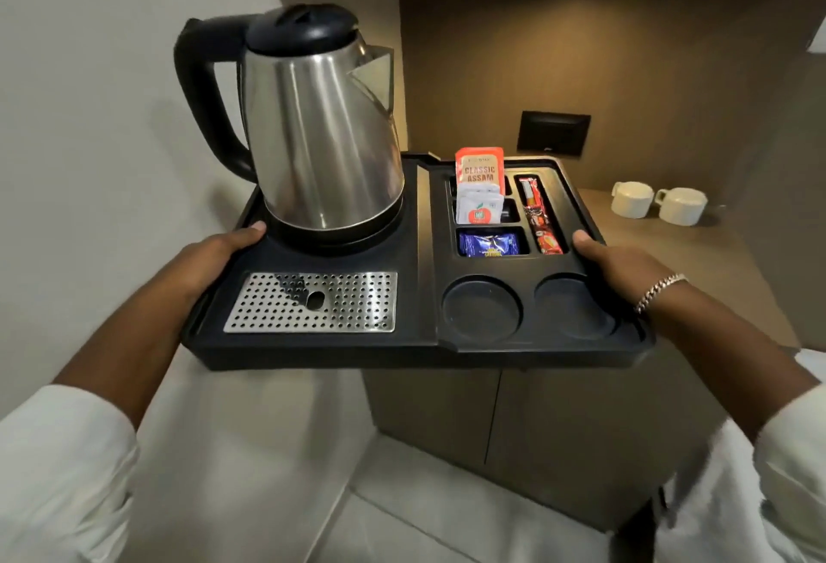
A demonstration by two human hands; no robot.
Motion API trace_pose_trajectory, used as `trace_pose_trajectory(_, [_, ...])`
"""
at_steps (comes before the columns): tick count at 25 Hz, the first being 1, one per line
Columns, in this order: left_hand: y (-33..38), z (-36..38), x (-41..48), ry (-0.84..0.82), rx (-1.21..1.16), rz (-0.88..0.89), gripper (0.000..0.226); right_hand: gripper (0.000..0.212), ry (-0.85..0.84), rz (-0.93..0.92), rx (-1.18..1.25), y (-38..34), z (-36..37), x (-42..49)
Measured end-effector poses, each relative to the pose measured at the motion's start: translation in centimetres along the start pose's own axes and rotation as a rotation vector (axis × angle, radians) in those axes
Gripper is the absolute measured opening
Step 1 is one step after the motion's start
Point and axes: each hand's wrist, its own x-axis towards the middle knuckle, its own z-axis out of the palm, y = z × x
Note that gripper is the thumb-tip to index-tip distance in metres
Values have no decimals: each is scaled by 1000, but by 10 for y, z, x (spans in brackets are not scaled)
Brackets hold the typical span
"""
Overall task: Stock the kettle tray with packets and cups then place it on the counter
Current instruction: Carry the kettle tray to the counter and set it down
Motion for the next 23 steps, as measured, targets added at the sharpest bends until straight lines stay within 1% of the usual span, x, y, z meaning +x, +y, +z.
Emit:
trace_pose_trajectory(3, [32, 27, 49, -42, -9, 38, 69, 44, 53, 8, 87, -19, -8, 41])
trace_pose_trajectory(7, [49, 79, 113, -108, 11, 46, 64, 36, 84, 53, 114, -5, -20, 91])
trace_pose_trajectory(11, [47, 140, 166, -185, -10, 28, 57, 50, 92, 119, 71, 28, -35, 143])
trace_pose_trajectory(15, [36, 190, 200, -279, -30, 41, 48, 51, 112, 217, 63, 51, -49, 174])
trace_pose_trajectory(17, [32, 207, 216, -339, -12, 65, 41, 52, 119, 235, 66, 65, -52, 187])
trace_pose_trajectory(20, [35, 224, 233, -338, 32, 49, 31, 53, 137, 310, 43, 79, -51, 200])
trace_pose_trajectory(23, [41, 231, 243, -363, 25, 71, 17, 54, 92, 383, -11, 85, -48, 210])
